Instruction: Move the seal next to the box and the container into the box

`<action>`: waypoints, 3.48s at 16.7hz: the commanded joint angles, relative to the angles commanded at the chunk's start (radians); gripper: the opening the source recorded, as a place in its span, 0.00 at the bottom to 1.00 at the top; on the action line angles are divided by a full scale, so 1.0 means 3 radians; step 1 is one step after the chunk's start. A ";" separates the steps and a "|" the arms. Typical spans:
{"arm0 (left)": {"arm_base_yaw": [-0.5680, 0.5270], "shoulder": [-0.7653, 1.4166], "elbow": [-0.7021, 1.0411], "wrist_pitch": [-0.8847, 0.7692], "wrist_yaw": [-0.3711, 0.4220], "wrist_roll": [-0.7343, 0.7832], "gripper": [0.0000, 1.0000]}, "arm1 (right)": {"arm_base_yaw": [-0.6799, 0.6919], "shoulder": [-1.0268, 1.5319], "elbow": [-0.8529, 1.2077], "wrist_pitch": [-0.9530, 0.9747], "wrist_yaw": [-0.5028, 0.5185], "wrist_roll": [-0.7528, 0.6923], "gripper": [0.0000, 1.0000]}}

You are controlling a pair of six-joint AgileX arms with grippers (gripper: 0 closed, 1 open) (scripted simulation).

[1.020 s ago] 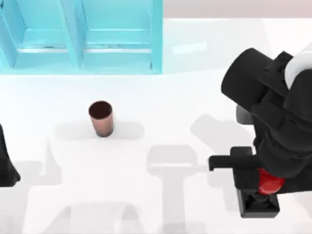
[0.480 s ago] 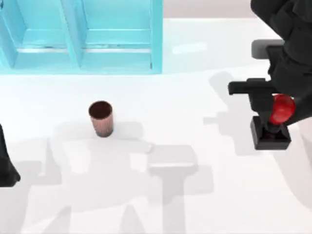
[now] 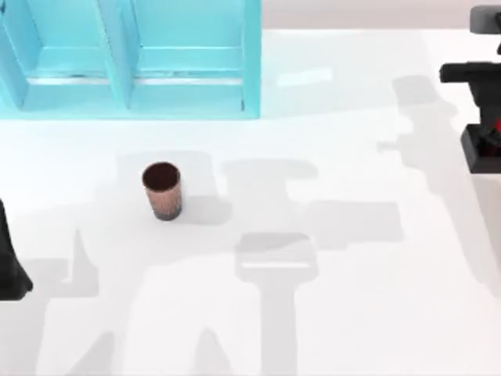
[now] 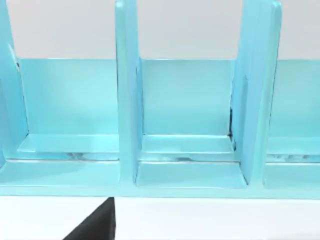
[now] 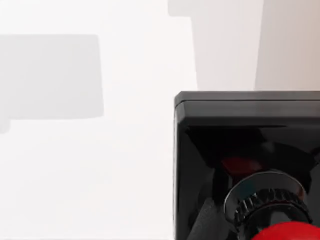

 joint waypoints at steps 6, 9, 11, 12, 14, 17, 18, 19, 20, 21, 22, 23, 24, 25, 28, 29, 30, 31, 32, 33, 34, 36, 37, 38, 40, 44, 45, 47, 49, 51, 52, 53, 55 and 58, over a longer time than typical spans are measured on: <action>0.0000 0.0000 0.0000 0.0000 0.0000 0.0000 1.00 | 0.0013 -0.0009 -0.0146 0.0145 0.0003 0.0006 0.00; 0.0000 0.0000 0.0000 0.0000 0.0000 0.0000 1.00 | 0.0007 -0.0008 -0.0493 0.0488 0.0001 0.0013 0.00; 0.0000 0.0000 0.0000 0.0000 0.0000 0.0000 1.00 | 0.0010 0.0000 -0.0730 0.0729 0.0003 0.0011 0.00; 0.0000 0.0000 0.0000 0.0000 0.0000 0.0000 1.00 | 0.0011 0.0001 -0.0808 0.0807 0.0002 0.0011 0.00; 0.0000 0.0000 0.0000 0.0000 0.0000 0.0000 1.00 | 0.0011 -0.0001 -0.0859 0.0858 0.0000 0.0011 0.00; 0.0000 0.0000 0.0000 0.0000 0.0000 0.0000 1.00 | 0.0011 -0.0001 -0.0859 0.0858 0.0000 0.0011 0.00; 0.0000 0.0000 0.0000 0.0000 0.0000 0.0000 1.00 | 0.0011 -0.0001 -0.0859 0.0858 0.0000 0.0011 0.08; 0.0000 0.0000 0.0000 0.0000 0.0000 0.0000 1.00 | 0.0011 -0.0001 -0.0859 0.0858 0.0000 0.0011 0.15; 0.0000 0.0000 0.0000 0.0000 0.0000 0.0000 1.00 | 0.0011 -0.0001 -0.0859 0.0858 0.0000 0.0011 0.23; 0.0000 0.0000 0.0000 0.0000 0.0000 0.0000 1.00 | 0.0011 -0.0001 -0.0859 0.0858 0.0000 0.0011 0.30; 0.0000 0.0000 0.0000 0.0000 0.0000 0.0000 1.00 | 0.0011 -0.0001 -0.0859 0.0858 0.0000 0.0011 0.38; 0.0000 0.0000 0.0000 0.0000 0.0000 0.0000 1.00 | 0.0011 -0.0001 -0.0859 0.0858 0.0000 0.0011 0.45; 0.0000 0.0000 0.0000 0.0000 0.0000 0.0000 1.00 | 0.0011 -0.0001 -0.0859 0.0858 0.0000 0.0011 0.53; 0.0000 0.0000 0.0000 0.0000 0.0000 0.0000 1.00 | 0.0011 -0.0001 -0.0859 0.0858 0.0000 0.0011 0.60; 0.0000 0.0000 0.0000 0.0000 0.0000 0.0000 1.00 | 0.0011 -0.0001 -0.0859 0.0858 0.0000 0.0011 0.83; 0.0000 0.0000 0.0000 0.0000 0.0000 0.0000 1.00 | 0.0011 -0.0001 -0.0859 0.0858 0.0000 0.0011 0.90; 0.0000 0.0000 0.0000 0.0000 0.0000 0.0000 1.00 | 0.0011 -0.0001 -0.0859 0.0858 0.0000 0.0011 0.98; 0.0000 0.0000 0.0000 0.0000 0.0000 0.0000 1.00 | 0.0011 -0.0001 -0.0859 0.0858 0.0000 0.0011 1.00; 0.0000 0.0000 0.0000 0.0000 0.0000 0.0000 1.00 | 0.0011 -0.0001 -0.0859 0.0858 0.0000 0.0011 1.00; 0.0000 0.0000 0.0000 0.0000 0.0000 0.0000 1.00 | 0.0011 -0.0001 -0.0859 0.0858 0.0000 0.0011 1.00; 0.0000 0.0000 0.0000 0.0000 0.0000 0.0000 1.00 | 0.0011 -0.0001 -0.0859 0.0858 0.0000 0.0011 1.00; 0.0000 0.0000 0.0000 0.0000 0.0000 0.0000 1.00 | 0.0011 -0.0001 -0.0859 0.0858 0.0000 0.0011 1.00; 0.0000 0.0000 0.0000 0.0000 0.0000 0.0000 1.00 | 0.0011 -0.0001 -0.0859 0.0858 0.0000 0.0011 1.00; 0.0000 0.0000 0.0000 0.0000 0.0000 0.0000 1.00 | 0.0011 -0.0001 -0.0859 0.0858 0.0000 0.0011 1.00; 0.0000 0.0000 0.0000 0.0000 0.0000 0.0000 1.00 | 0.0012 0.0002 -0.0849 0.0848 0.0000 0.0010 1.00; 0.0000 0.0000 0.0000 0.0000 0.0000 0.0000 1.00 | 0.0009 0.0056 -0.0463 0.0477 -0.0002 0.0011 1.00; 0.0000 0.0000 0.0000 0.0000 0.0000 0.0000 1.00 | 0.0006 0.0073 -0.0294 0.0325 -0.0002 0.0012 1.00; 0.0000 0.0000 0.0000 0.0000 0.0000 0.0000 1.00 | 0.0002 0.0100 0.0069 0.0005 0.0001 0.0010 1.00; 0.0000 0.0000 0.0000 0.0000 0.0000 0.0000 1.00 | 0.0000 0.0111 0.0383 -0.0283 0.0004 0.0005 1.00; 0.0000 0.0000 0.0000 0.0000 0.0000 0.0000 1.00 | -0.0002 0.0109 0.0575 -0.0471 0.0002 0.0000 1.00; 0.0000 0.0000 0.0000 0.0000 0.0000 0.0000 1.00 | -0.0002 0.0106 0.0617 -0.0512 0.0001 -0.0001 1.00; 0.0000 0.0000 0.0000 0.0000 0.0000 0.0000 1.00 | -0.0002 0.0105 0.0624 -0.0520 0.0001 -0.0001 1.00; 0.0000 0.0000 0.0000 0.0000 0.0000 0.0000 1.00 | -0.0002 0.0105 0.0624 -0.0520 0.0001 -0.0001 1.00; 0.0000 0.0000 0.0000 0.0000 0.0000 0.0000 1.00 | 0.0050 0.0127 0.0651 -0.0508 0.0016 0.0041 1.00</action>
